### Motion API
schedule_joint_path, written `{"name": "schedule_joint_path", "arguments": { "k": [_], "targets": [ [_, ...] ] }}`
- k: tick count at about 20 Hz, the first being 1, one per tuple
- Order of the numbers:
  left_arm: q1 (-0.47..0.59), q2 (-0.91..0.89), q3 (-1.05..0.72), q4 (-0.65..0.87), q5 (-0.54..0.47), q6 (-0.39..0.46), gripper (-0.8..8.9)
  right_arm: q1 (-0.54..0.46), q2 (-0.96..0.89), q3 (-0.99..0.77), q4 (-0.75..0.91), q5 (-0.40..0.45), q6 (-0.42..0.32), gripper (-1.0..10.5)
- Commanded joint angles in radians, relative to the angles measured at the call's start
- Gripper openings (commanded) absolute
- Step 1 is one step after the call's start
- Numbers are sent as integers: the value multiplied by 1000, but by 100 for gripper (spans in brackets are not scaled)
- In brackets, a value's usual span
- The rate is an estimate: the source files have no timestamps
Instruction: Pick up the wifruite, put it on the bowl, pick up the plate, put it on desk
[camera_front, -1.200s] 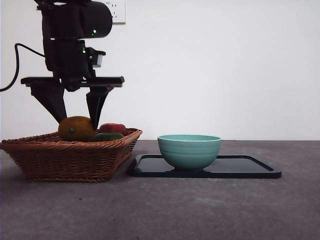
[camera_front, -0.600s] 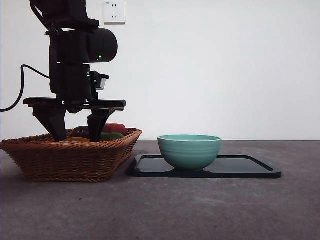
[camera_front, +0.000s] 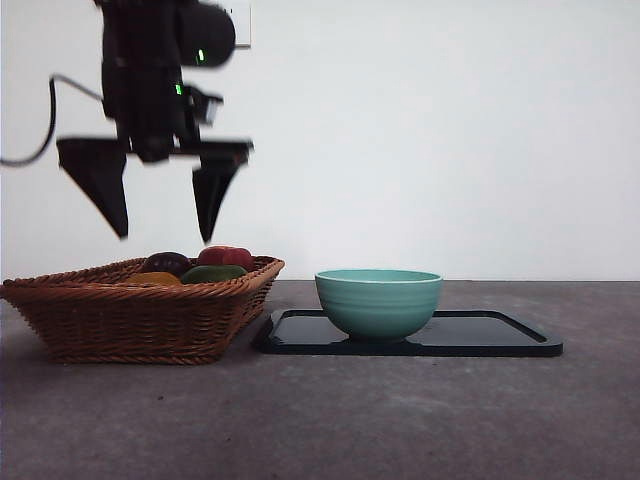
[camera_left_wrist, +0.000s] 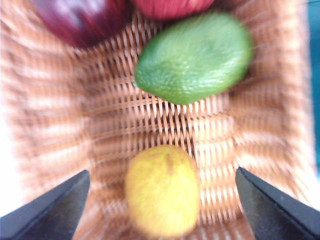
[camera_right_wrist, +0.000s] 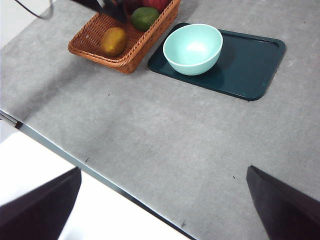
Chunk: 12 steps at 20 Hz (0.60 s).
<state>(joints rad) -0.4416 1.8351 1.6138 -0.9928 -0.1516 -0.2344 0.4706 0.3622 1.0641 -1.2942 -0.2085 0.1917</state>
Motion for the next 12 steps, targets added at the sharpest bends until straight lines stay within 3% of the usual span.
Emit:
{"name": "schedule_joint_path", "arguments": {
  "k": [1,5,9,12],
  "targets": [
    [-4,-83,31,-29,2,64,469,5,1,8,12,0,11,610],
    [-4,-269,30,-63,28,105,470,5,1,8,31,2,11,610],
    [-10,-467,30,-113,170,134,575,5,1,8,38,3,11,610],
    [-21,-594,28,-159,315,170,574,5,1,8,50,7,11,610]
  ]
}}
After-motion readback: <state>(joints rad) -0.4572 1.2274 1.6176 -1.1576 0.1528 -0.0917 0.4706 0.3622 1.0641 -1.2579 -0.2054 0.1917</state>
